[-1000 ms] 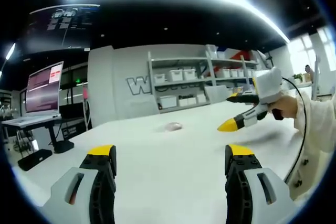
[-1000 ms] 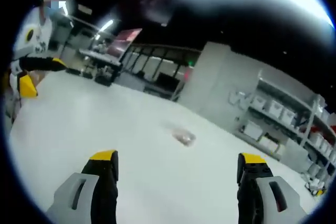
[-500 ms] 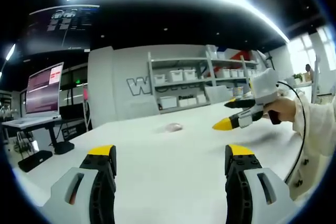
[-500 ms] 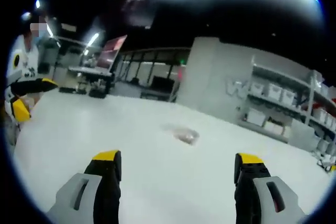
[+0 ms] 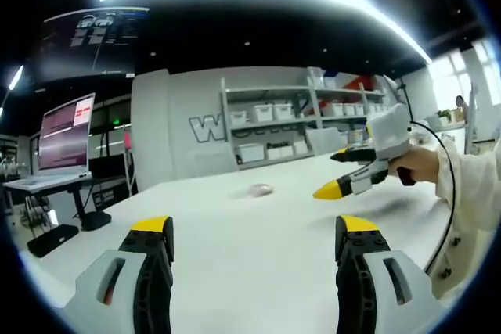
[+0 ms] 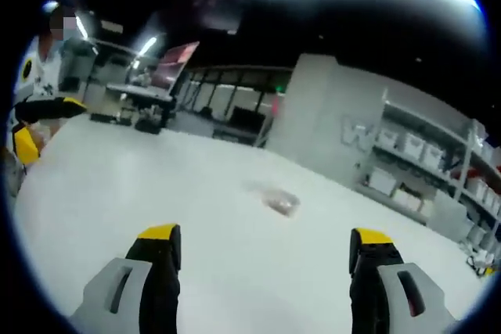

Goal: Open the resealable bag by pulling the two sides of the seal apart until the entire bag opening is separated and visibly accessible.

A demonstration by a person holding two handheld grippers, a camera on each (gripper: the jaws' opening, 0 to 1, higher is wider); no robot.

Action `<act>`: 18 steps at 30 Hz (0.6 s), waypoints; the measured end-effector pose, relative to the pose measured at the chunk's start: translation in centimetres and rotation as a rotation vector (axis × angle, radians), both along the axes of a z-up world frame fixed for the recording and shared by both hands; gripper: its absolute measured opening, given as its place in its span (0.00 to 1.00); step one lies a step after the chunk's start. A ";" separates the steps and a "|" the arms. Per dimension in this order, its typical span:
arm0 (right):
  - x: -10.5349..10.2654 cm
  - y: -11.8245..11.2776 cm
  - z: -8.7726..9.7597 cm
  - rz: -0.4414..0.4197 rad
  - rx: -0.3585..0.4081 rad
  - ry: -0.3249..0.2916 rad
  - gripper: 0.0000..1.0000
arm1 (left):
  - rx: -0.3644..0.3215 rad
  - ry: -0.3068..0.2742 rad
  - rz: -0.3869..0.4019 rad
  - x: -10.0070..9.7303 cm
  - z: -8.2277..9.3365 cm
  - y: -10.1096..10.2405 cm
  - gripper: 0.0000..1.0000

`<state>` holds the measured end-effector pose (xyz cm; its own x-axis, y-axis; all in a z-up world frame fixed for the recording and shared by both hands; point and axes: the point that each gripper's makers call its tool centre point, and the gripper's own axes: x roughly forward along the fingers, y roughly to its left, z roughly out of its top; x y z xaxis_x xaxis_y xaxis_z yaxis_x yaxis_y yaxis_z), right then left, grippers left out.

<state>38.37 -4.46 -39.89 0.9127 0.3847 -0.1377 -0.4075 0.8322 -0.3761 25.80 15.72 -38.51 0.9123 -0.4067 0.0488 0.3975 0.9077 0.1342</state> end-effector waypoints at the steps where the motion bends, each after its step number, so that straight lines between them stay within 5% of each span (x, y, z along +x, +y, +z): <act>1: 0.0 0.2 0.1 0.008 -0.017 -0.009 0.90 | 0.000 0.000 -0.001 0.0 0.0 0.0 0.84; 18: 1.4 2.1 -0.5 0.091 -0.238 -0.029 0.91 | 0.004 0.003 0.006 -0.2 -0.2 0.1 0.84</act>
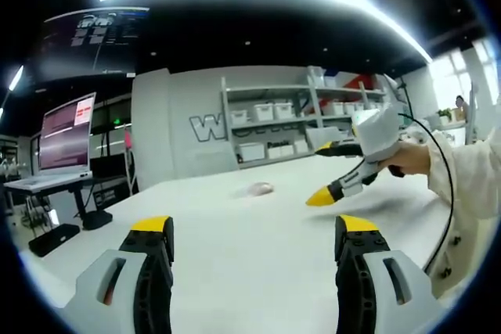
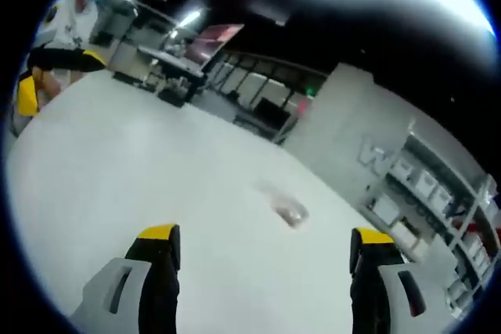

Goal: Open the resealable bag by pulling the two sides of the seal apart until the entire bag opening is separated and visibly accessible.

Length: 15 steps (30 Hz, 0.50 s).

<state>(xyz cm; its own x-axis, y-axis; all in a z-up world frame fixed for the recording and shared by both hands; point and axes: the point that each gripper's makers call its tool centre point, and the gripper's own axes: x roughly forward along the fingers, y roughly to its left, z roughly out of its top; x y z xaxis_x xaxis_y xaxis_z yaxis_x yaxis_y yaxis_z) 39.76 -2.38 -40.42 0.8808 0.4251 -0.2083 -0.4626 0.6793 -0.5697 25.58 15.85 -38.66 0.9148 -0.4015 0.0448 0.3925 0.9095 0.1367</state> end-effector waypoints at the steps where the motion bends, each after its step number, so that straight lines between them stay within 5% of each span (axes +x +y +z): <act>1: 0.1 0.0 0.0 0.001 -0.006 -0.001 0.91 | 0.000 0.000 0.000 0.0 0.0 0.0 0.83; 15: 1.2 -0.3 -0.1 -0.007 -0.053 -0.015 0.91 | -0.002 0.005 -0.003 -0.1 -0.2 -0.1 0.83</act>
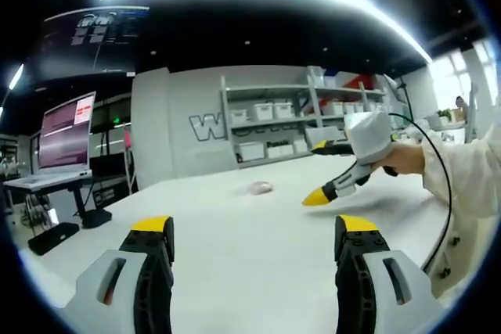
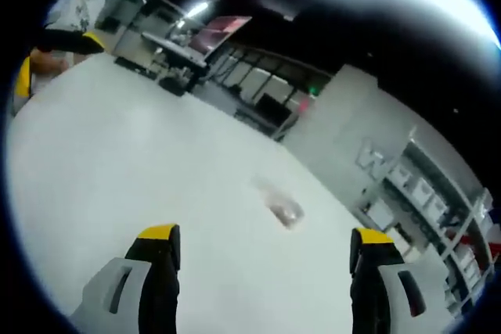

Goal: Open the resealable bag by pulling the two sides of the seal apart until the entire bag opening is separated and visibly accessible.

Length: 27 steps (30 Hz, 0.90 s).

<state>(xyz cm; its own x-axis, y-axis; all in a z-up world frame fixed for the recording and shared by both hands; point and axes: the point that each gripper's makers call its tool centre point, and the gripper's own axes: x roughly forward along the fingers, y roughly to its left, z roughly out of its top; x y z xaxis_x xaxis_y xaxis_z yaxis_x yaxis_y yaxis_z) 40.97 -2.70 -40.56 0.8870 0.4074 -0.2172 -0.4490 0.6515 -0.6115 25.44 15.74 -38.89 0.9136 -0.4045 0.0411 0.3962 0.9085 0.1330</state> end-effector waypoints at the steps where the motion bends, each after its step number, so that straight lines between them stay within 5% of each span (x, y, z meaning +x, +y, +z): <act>1: 0.0 0.0 -0.1 0.002 -0.002 0.002 0.91 | 0.001 0.002 0.000 0.0 -0.1 0.0 0.83; 6: 0.6 -0.1 -0.4 -0.013 -0.015 0.013 0.91 | -0.002 0.003 0.000 0.1 -0.1 0.0 0.83; 21: 2.1 0.9 0.6 -0.058 0.271 0.065 0.90 | 0.001 0.010 -0.006 0.4 -0.2 -0.1 0.83; 27: 2.9 0.6 1.0 -0.094 0.310 0.060 0.89 | 0.001 0.005 -0.012 0.5 0.1 -0.2 0.83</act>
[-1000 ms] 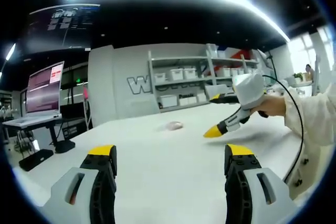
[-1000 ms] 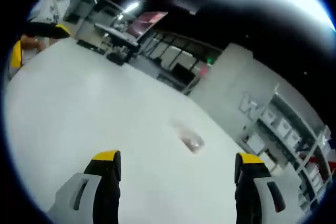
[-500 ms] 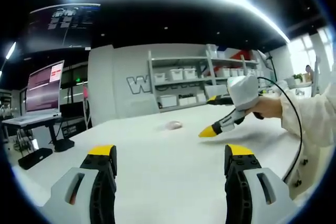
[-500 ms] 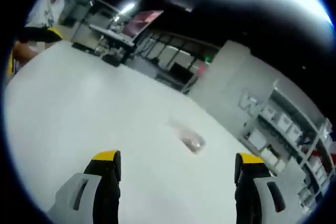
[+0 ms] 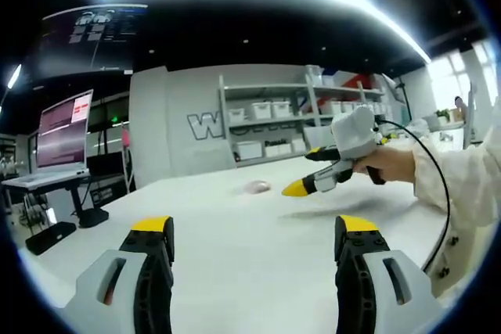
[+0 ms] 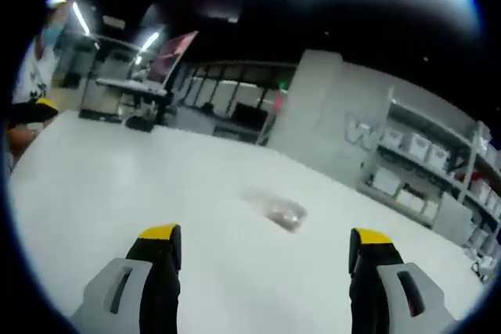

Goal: Open the resealable bag by pulling the two sides of the seal apart until the entire bag opening is separated and visibly accessible.

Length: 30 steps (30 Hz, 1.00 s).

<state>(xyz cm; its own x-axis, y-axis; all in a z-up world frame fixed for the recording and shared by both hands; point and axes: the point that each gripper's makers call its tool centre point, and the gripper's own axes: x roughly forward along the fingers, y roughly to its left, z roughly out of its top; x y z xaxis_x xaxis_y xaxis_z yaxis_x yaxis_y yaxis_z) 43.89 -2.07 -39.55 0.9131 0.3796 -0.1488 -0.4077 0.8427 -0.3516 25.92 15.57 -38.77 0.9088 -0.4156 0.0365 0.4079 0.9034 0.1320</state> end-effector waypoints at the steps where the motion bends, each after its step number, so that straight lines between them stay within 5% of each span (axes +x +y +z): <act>1: 0.1 0.1 0.1 -0.003 0.015 0.000 0.89 | -0.001 0.000 0.000 0.0 0.0 0.0 0.83; 15: 1.2 1.0 -0.8 -0.040 0.183 0.083 0.85 | -0.014 -0.007 -0.004 -0.1 0.2 0.4 0.83; 21: 1.2 0.5 -1.2 -0.056 0.135 0.078 0.84 | -0.015 -0.001 -0.007 -0.1 -0.1 0.2 0.83; 30: 1.7 1.0 -0.6 -0.022 -0.083 -0.017 0.83 | -0.010 0.003 -0.007 -0.1 -0.3 -0.2 0.83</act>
